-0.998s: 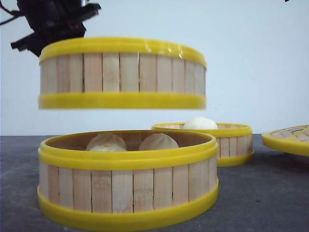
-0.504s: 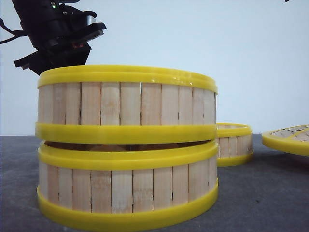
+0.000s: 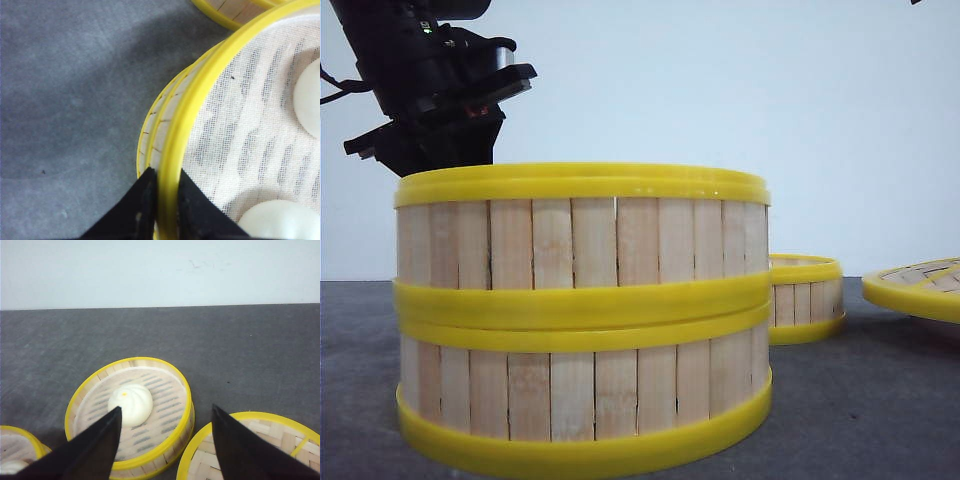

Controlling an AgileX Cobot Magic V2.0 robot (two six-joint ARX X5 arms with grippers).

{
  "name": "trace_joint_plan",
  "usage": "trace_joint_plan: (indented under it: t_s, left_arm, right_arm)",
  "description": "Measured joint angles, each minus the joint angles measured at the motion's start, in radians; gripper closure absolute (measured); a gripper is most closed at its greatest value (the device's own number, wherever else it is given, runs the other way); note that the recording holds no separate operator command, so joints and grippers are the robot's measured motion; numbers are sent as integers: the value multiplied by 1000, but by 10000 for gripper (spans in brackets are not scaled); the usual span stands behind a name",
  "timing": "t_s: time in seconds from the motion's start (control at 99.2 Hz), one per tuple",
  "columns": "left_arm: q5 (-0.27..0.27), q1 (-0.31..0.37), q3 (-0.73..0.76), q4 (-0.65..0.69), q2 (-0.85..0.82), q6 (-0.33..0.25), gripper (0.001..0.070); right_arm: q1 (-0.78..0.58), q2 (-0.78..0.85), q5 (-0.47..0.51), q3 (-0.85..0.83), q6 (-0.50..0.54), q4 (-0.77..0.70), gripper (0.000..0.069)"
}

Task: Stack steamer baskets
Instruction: 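Lower the held basket onto the nearest steamer basket and release, then move the right gripper to the rim of the remaining bun basket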

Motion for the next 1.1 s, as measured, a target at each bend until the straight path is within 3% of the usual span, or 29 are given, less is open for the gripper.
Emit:
trace_joint_plan:
  t_s: [0.161, 0.252, 0.454, 0.635, 0.736, 0.938, 1.099]
  left_arm:
    - [3, 0, -4, 2, 0, -8, 496]
    - [3, 0, -4, 14, 0, -11, 446]
    - [3, 6, -11, 105, -79, -26, 433]
    - [1, 36, -11, 264, -311, -41, 435]
    - [-26, 40, -11, 328, -451, -41, 437]
    - [-32, 39, -21, 280, -672, -37, 438]
    - [-33, 29, -189, 272, -856, -37, 438]
  right_arm:
    - [0, 0, 0, 0, 0, 0, 341]
    - [0, 0, 0, 0, 1, 0, 306]
    - [0, 0, 0, 0, 3, 0, 262]
    - [0, 36, -7, 6, 11, 0, 261]
    - [0, 101, -30, 32, 18, 0, 261]
    - [0, 291, -51, 145, 24, -10, 261]
    - [4, 484, -59, 264, 20, -50, 261]
